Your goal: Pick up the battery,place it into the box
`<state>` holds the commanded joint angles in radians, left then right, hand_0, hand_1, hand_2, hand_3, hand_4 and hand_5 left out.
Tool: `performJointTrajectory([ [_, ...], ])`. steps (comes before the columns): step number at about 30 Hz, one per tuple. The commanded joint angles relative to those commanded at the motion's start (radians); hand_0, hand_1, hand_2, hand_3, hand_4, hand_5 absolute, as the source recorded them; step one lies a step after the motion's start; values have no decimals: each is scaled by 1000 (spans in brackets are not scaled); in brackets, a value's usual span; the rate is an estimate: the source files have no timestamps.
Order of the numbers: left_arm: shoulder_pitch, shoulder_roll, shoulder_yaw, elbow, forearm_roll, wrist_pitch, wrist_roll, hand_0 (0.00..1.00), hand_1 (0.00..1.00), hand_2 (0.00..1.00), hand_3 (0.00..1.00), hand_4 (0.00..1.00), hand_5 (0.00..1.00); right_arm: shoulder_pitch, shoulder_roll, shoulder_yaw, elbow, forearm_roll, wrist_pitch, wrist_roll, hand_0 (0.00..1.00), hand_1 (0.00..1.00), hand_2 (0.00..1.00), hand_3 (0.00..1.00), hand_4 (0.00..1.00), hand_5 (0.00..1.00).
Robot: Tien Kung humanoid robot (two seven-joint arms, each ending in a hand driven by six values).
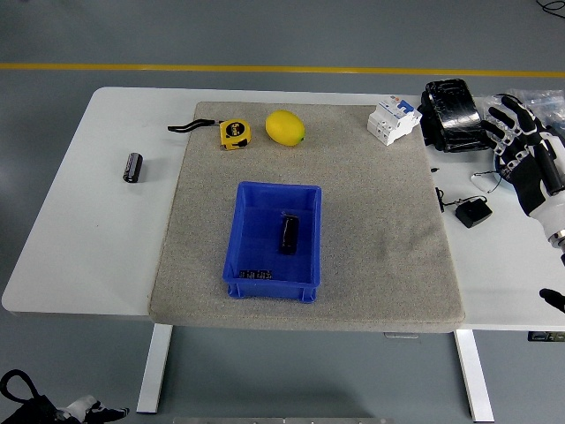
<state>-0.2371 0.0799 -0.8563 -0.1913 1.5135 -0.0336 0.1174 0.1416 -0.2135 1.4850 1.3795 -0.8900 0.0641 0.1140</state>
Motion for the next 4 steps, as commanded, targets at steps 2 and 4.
performJointTrajectory([
  [2, 3, 0, 1, 0, -5, 2, -1, 623, 569, 619, 712, 704, 682, -9, 4, 0, -2, 6, -4, 1, 863, 826, 858, 883, 998, 723],
  [4, 7, -1, -2, 1, -3, 2, 0, 623, 569, 619, 712, 704, 682, -15, 5, -2, -4, 10, -5, 2, 863, 826, 858, 883, 998, 723],
])
